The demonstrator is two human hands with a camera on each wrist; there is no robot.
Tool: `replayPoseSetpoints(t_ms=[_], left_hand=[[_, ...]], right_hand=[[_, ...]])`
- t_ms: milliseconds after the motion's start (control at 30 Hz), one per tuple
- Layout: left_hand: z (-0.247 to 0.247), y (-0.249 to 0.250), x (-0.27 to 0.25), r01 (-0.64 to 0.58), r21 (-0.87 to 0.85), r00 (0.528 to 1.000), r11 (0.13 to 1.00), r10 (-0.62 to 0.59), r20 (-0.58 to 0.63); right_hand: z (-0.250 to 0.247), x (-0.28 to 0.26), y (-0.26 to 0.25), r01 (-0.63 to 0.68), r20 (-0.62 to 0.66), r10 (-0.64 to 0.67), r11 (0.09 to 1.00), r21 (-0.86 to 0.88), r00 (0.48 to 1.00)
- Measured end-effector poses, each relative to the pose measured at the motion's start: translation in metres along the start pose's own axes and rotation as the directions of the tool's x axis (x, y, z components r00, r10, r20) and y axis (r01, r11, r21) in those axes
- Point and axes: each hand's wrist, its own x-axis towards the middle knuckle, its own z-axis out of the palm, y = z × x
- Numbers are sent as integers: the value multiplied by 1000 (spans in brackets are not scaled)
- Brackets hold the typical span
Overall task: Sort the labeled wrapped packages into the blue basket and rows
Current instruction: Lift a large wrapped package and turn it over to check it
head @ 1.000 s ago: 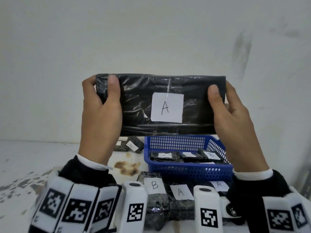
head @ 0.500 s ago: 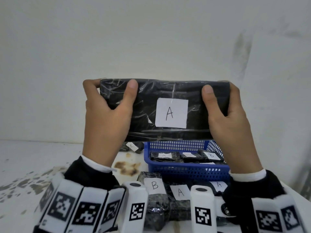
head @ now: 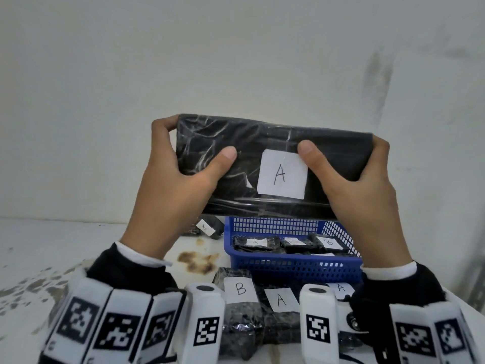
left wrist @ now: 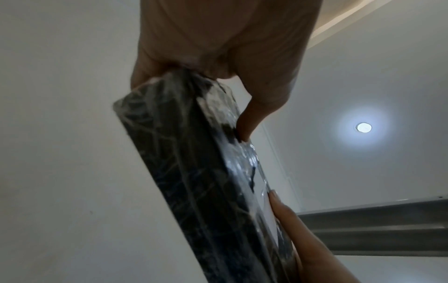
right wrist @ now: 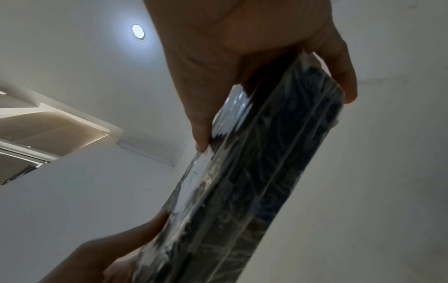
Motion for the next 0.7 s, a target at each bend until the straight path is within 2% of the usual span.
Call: replayPoseSetpoints(t_ms=[100,200,300,367,433,500,567,633,700], left_hand=[[-3,3,0,-45,-71,999,997,46,11],[-11,5,4,-89,-114,996,989,90,5],[-24,5,8,-129,-86,991,988,131,10],[-34,7,10,-168,-21,985,986,169,33],[-39,9,9,-185,28,981,982,183,73],[-38,11,7,-188,42,975,981,182,125],[-33,11,5,-177,44,971,983,167,169],[-28,9,4,-156,53,974,986,145,174],[-21,6,3,-119,61,985,991,110,135]], right_hand=[[-5,2,0,-37,60,38,999,-18,998],[-4,3,2,-25,105,43,986,-166,994],[-1,0,-2,78,171,-16,927,-367,985],[-1,-3,-6,173,252,-66,887,-427,965],[0,-5,-8,244,350,-111,899,-363,930],[2,-7,-6,262,445,-147,942,-210,884],[4,-7,-4,281,515,-170,949,-145,840],[7,-6,1,310,525,-191,939,-148,829],[6,-3,6,334,497,-215,928,-163,841]])
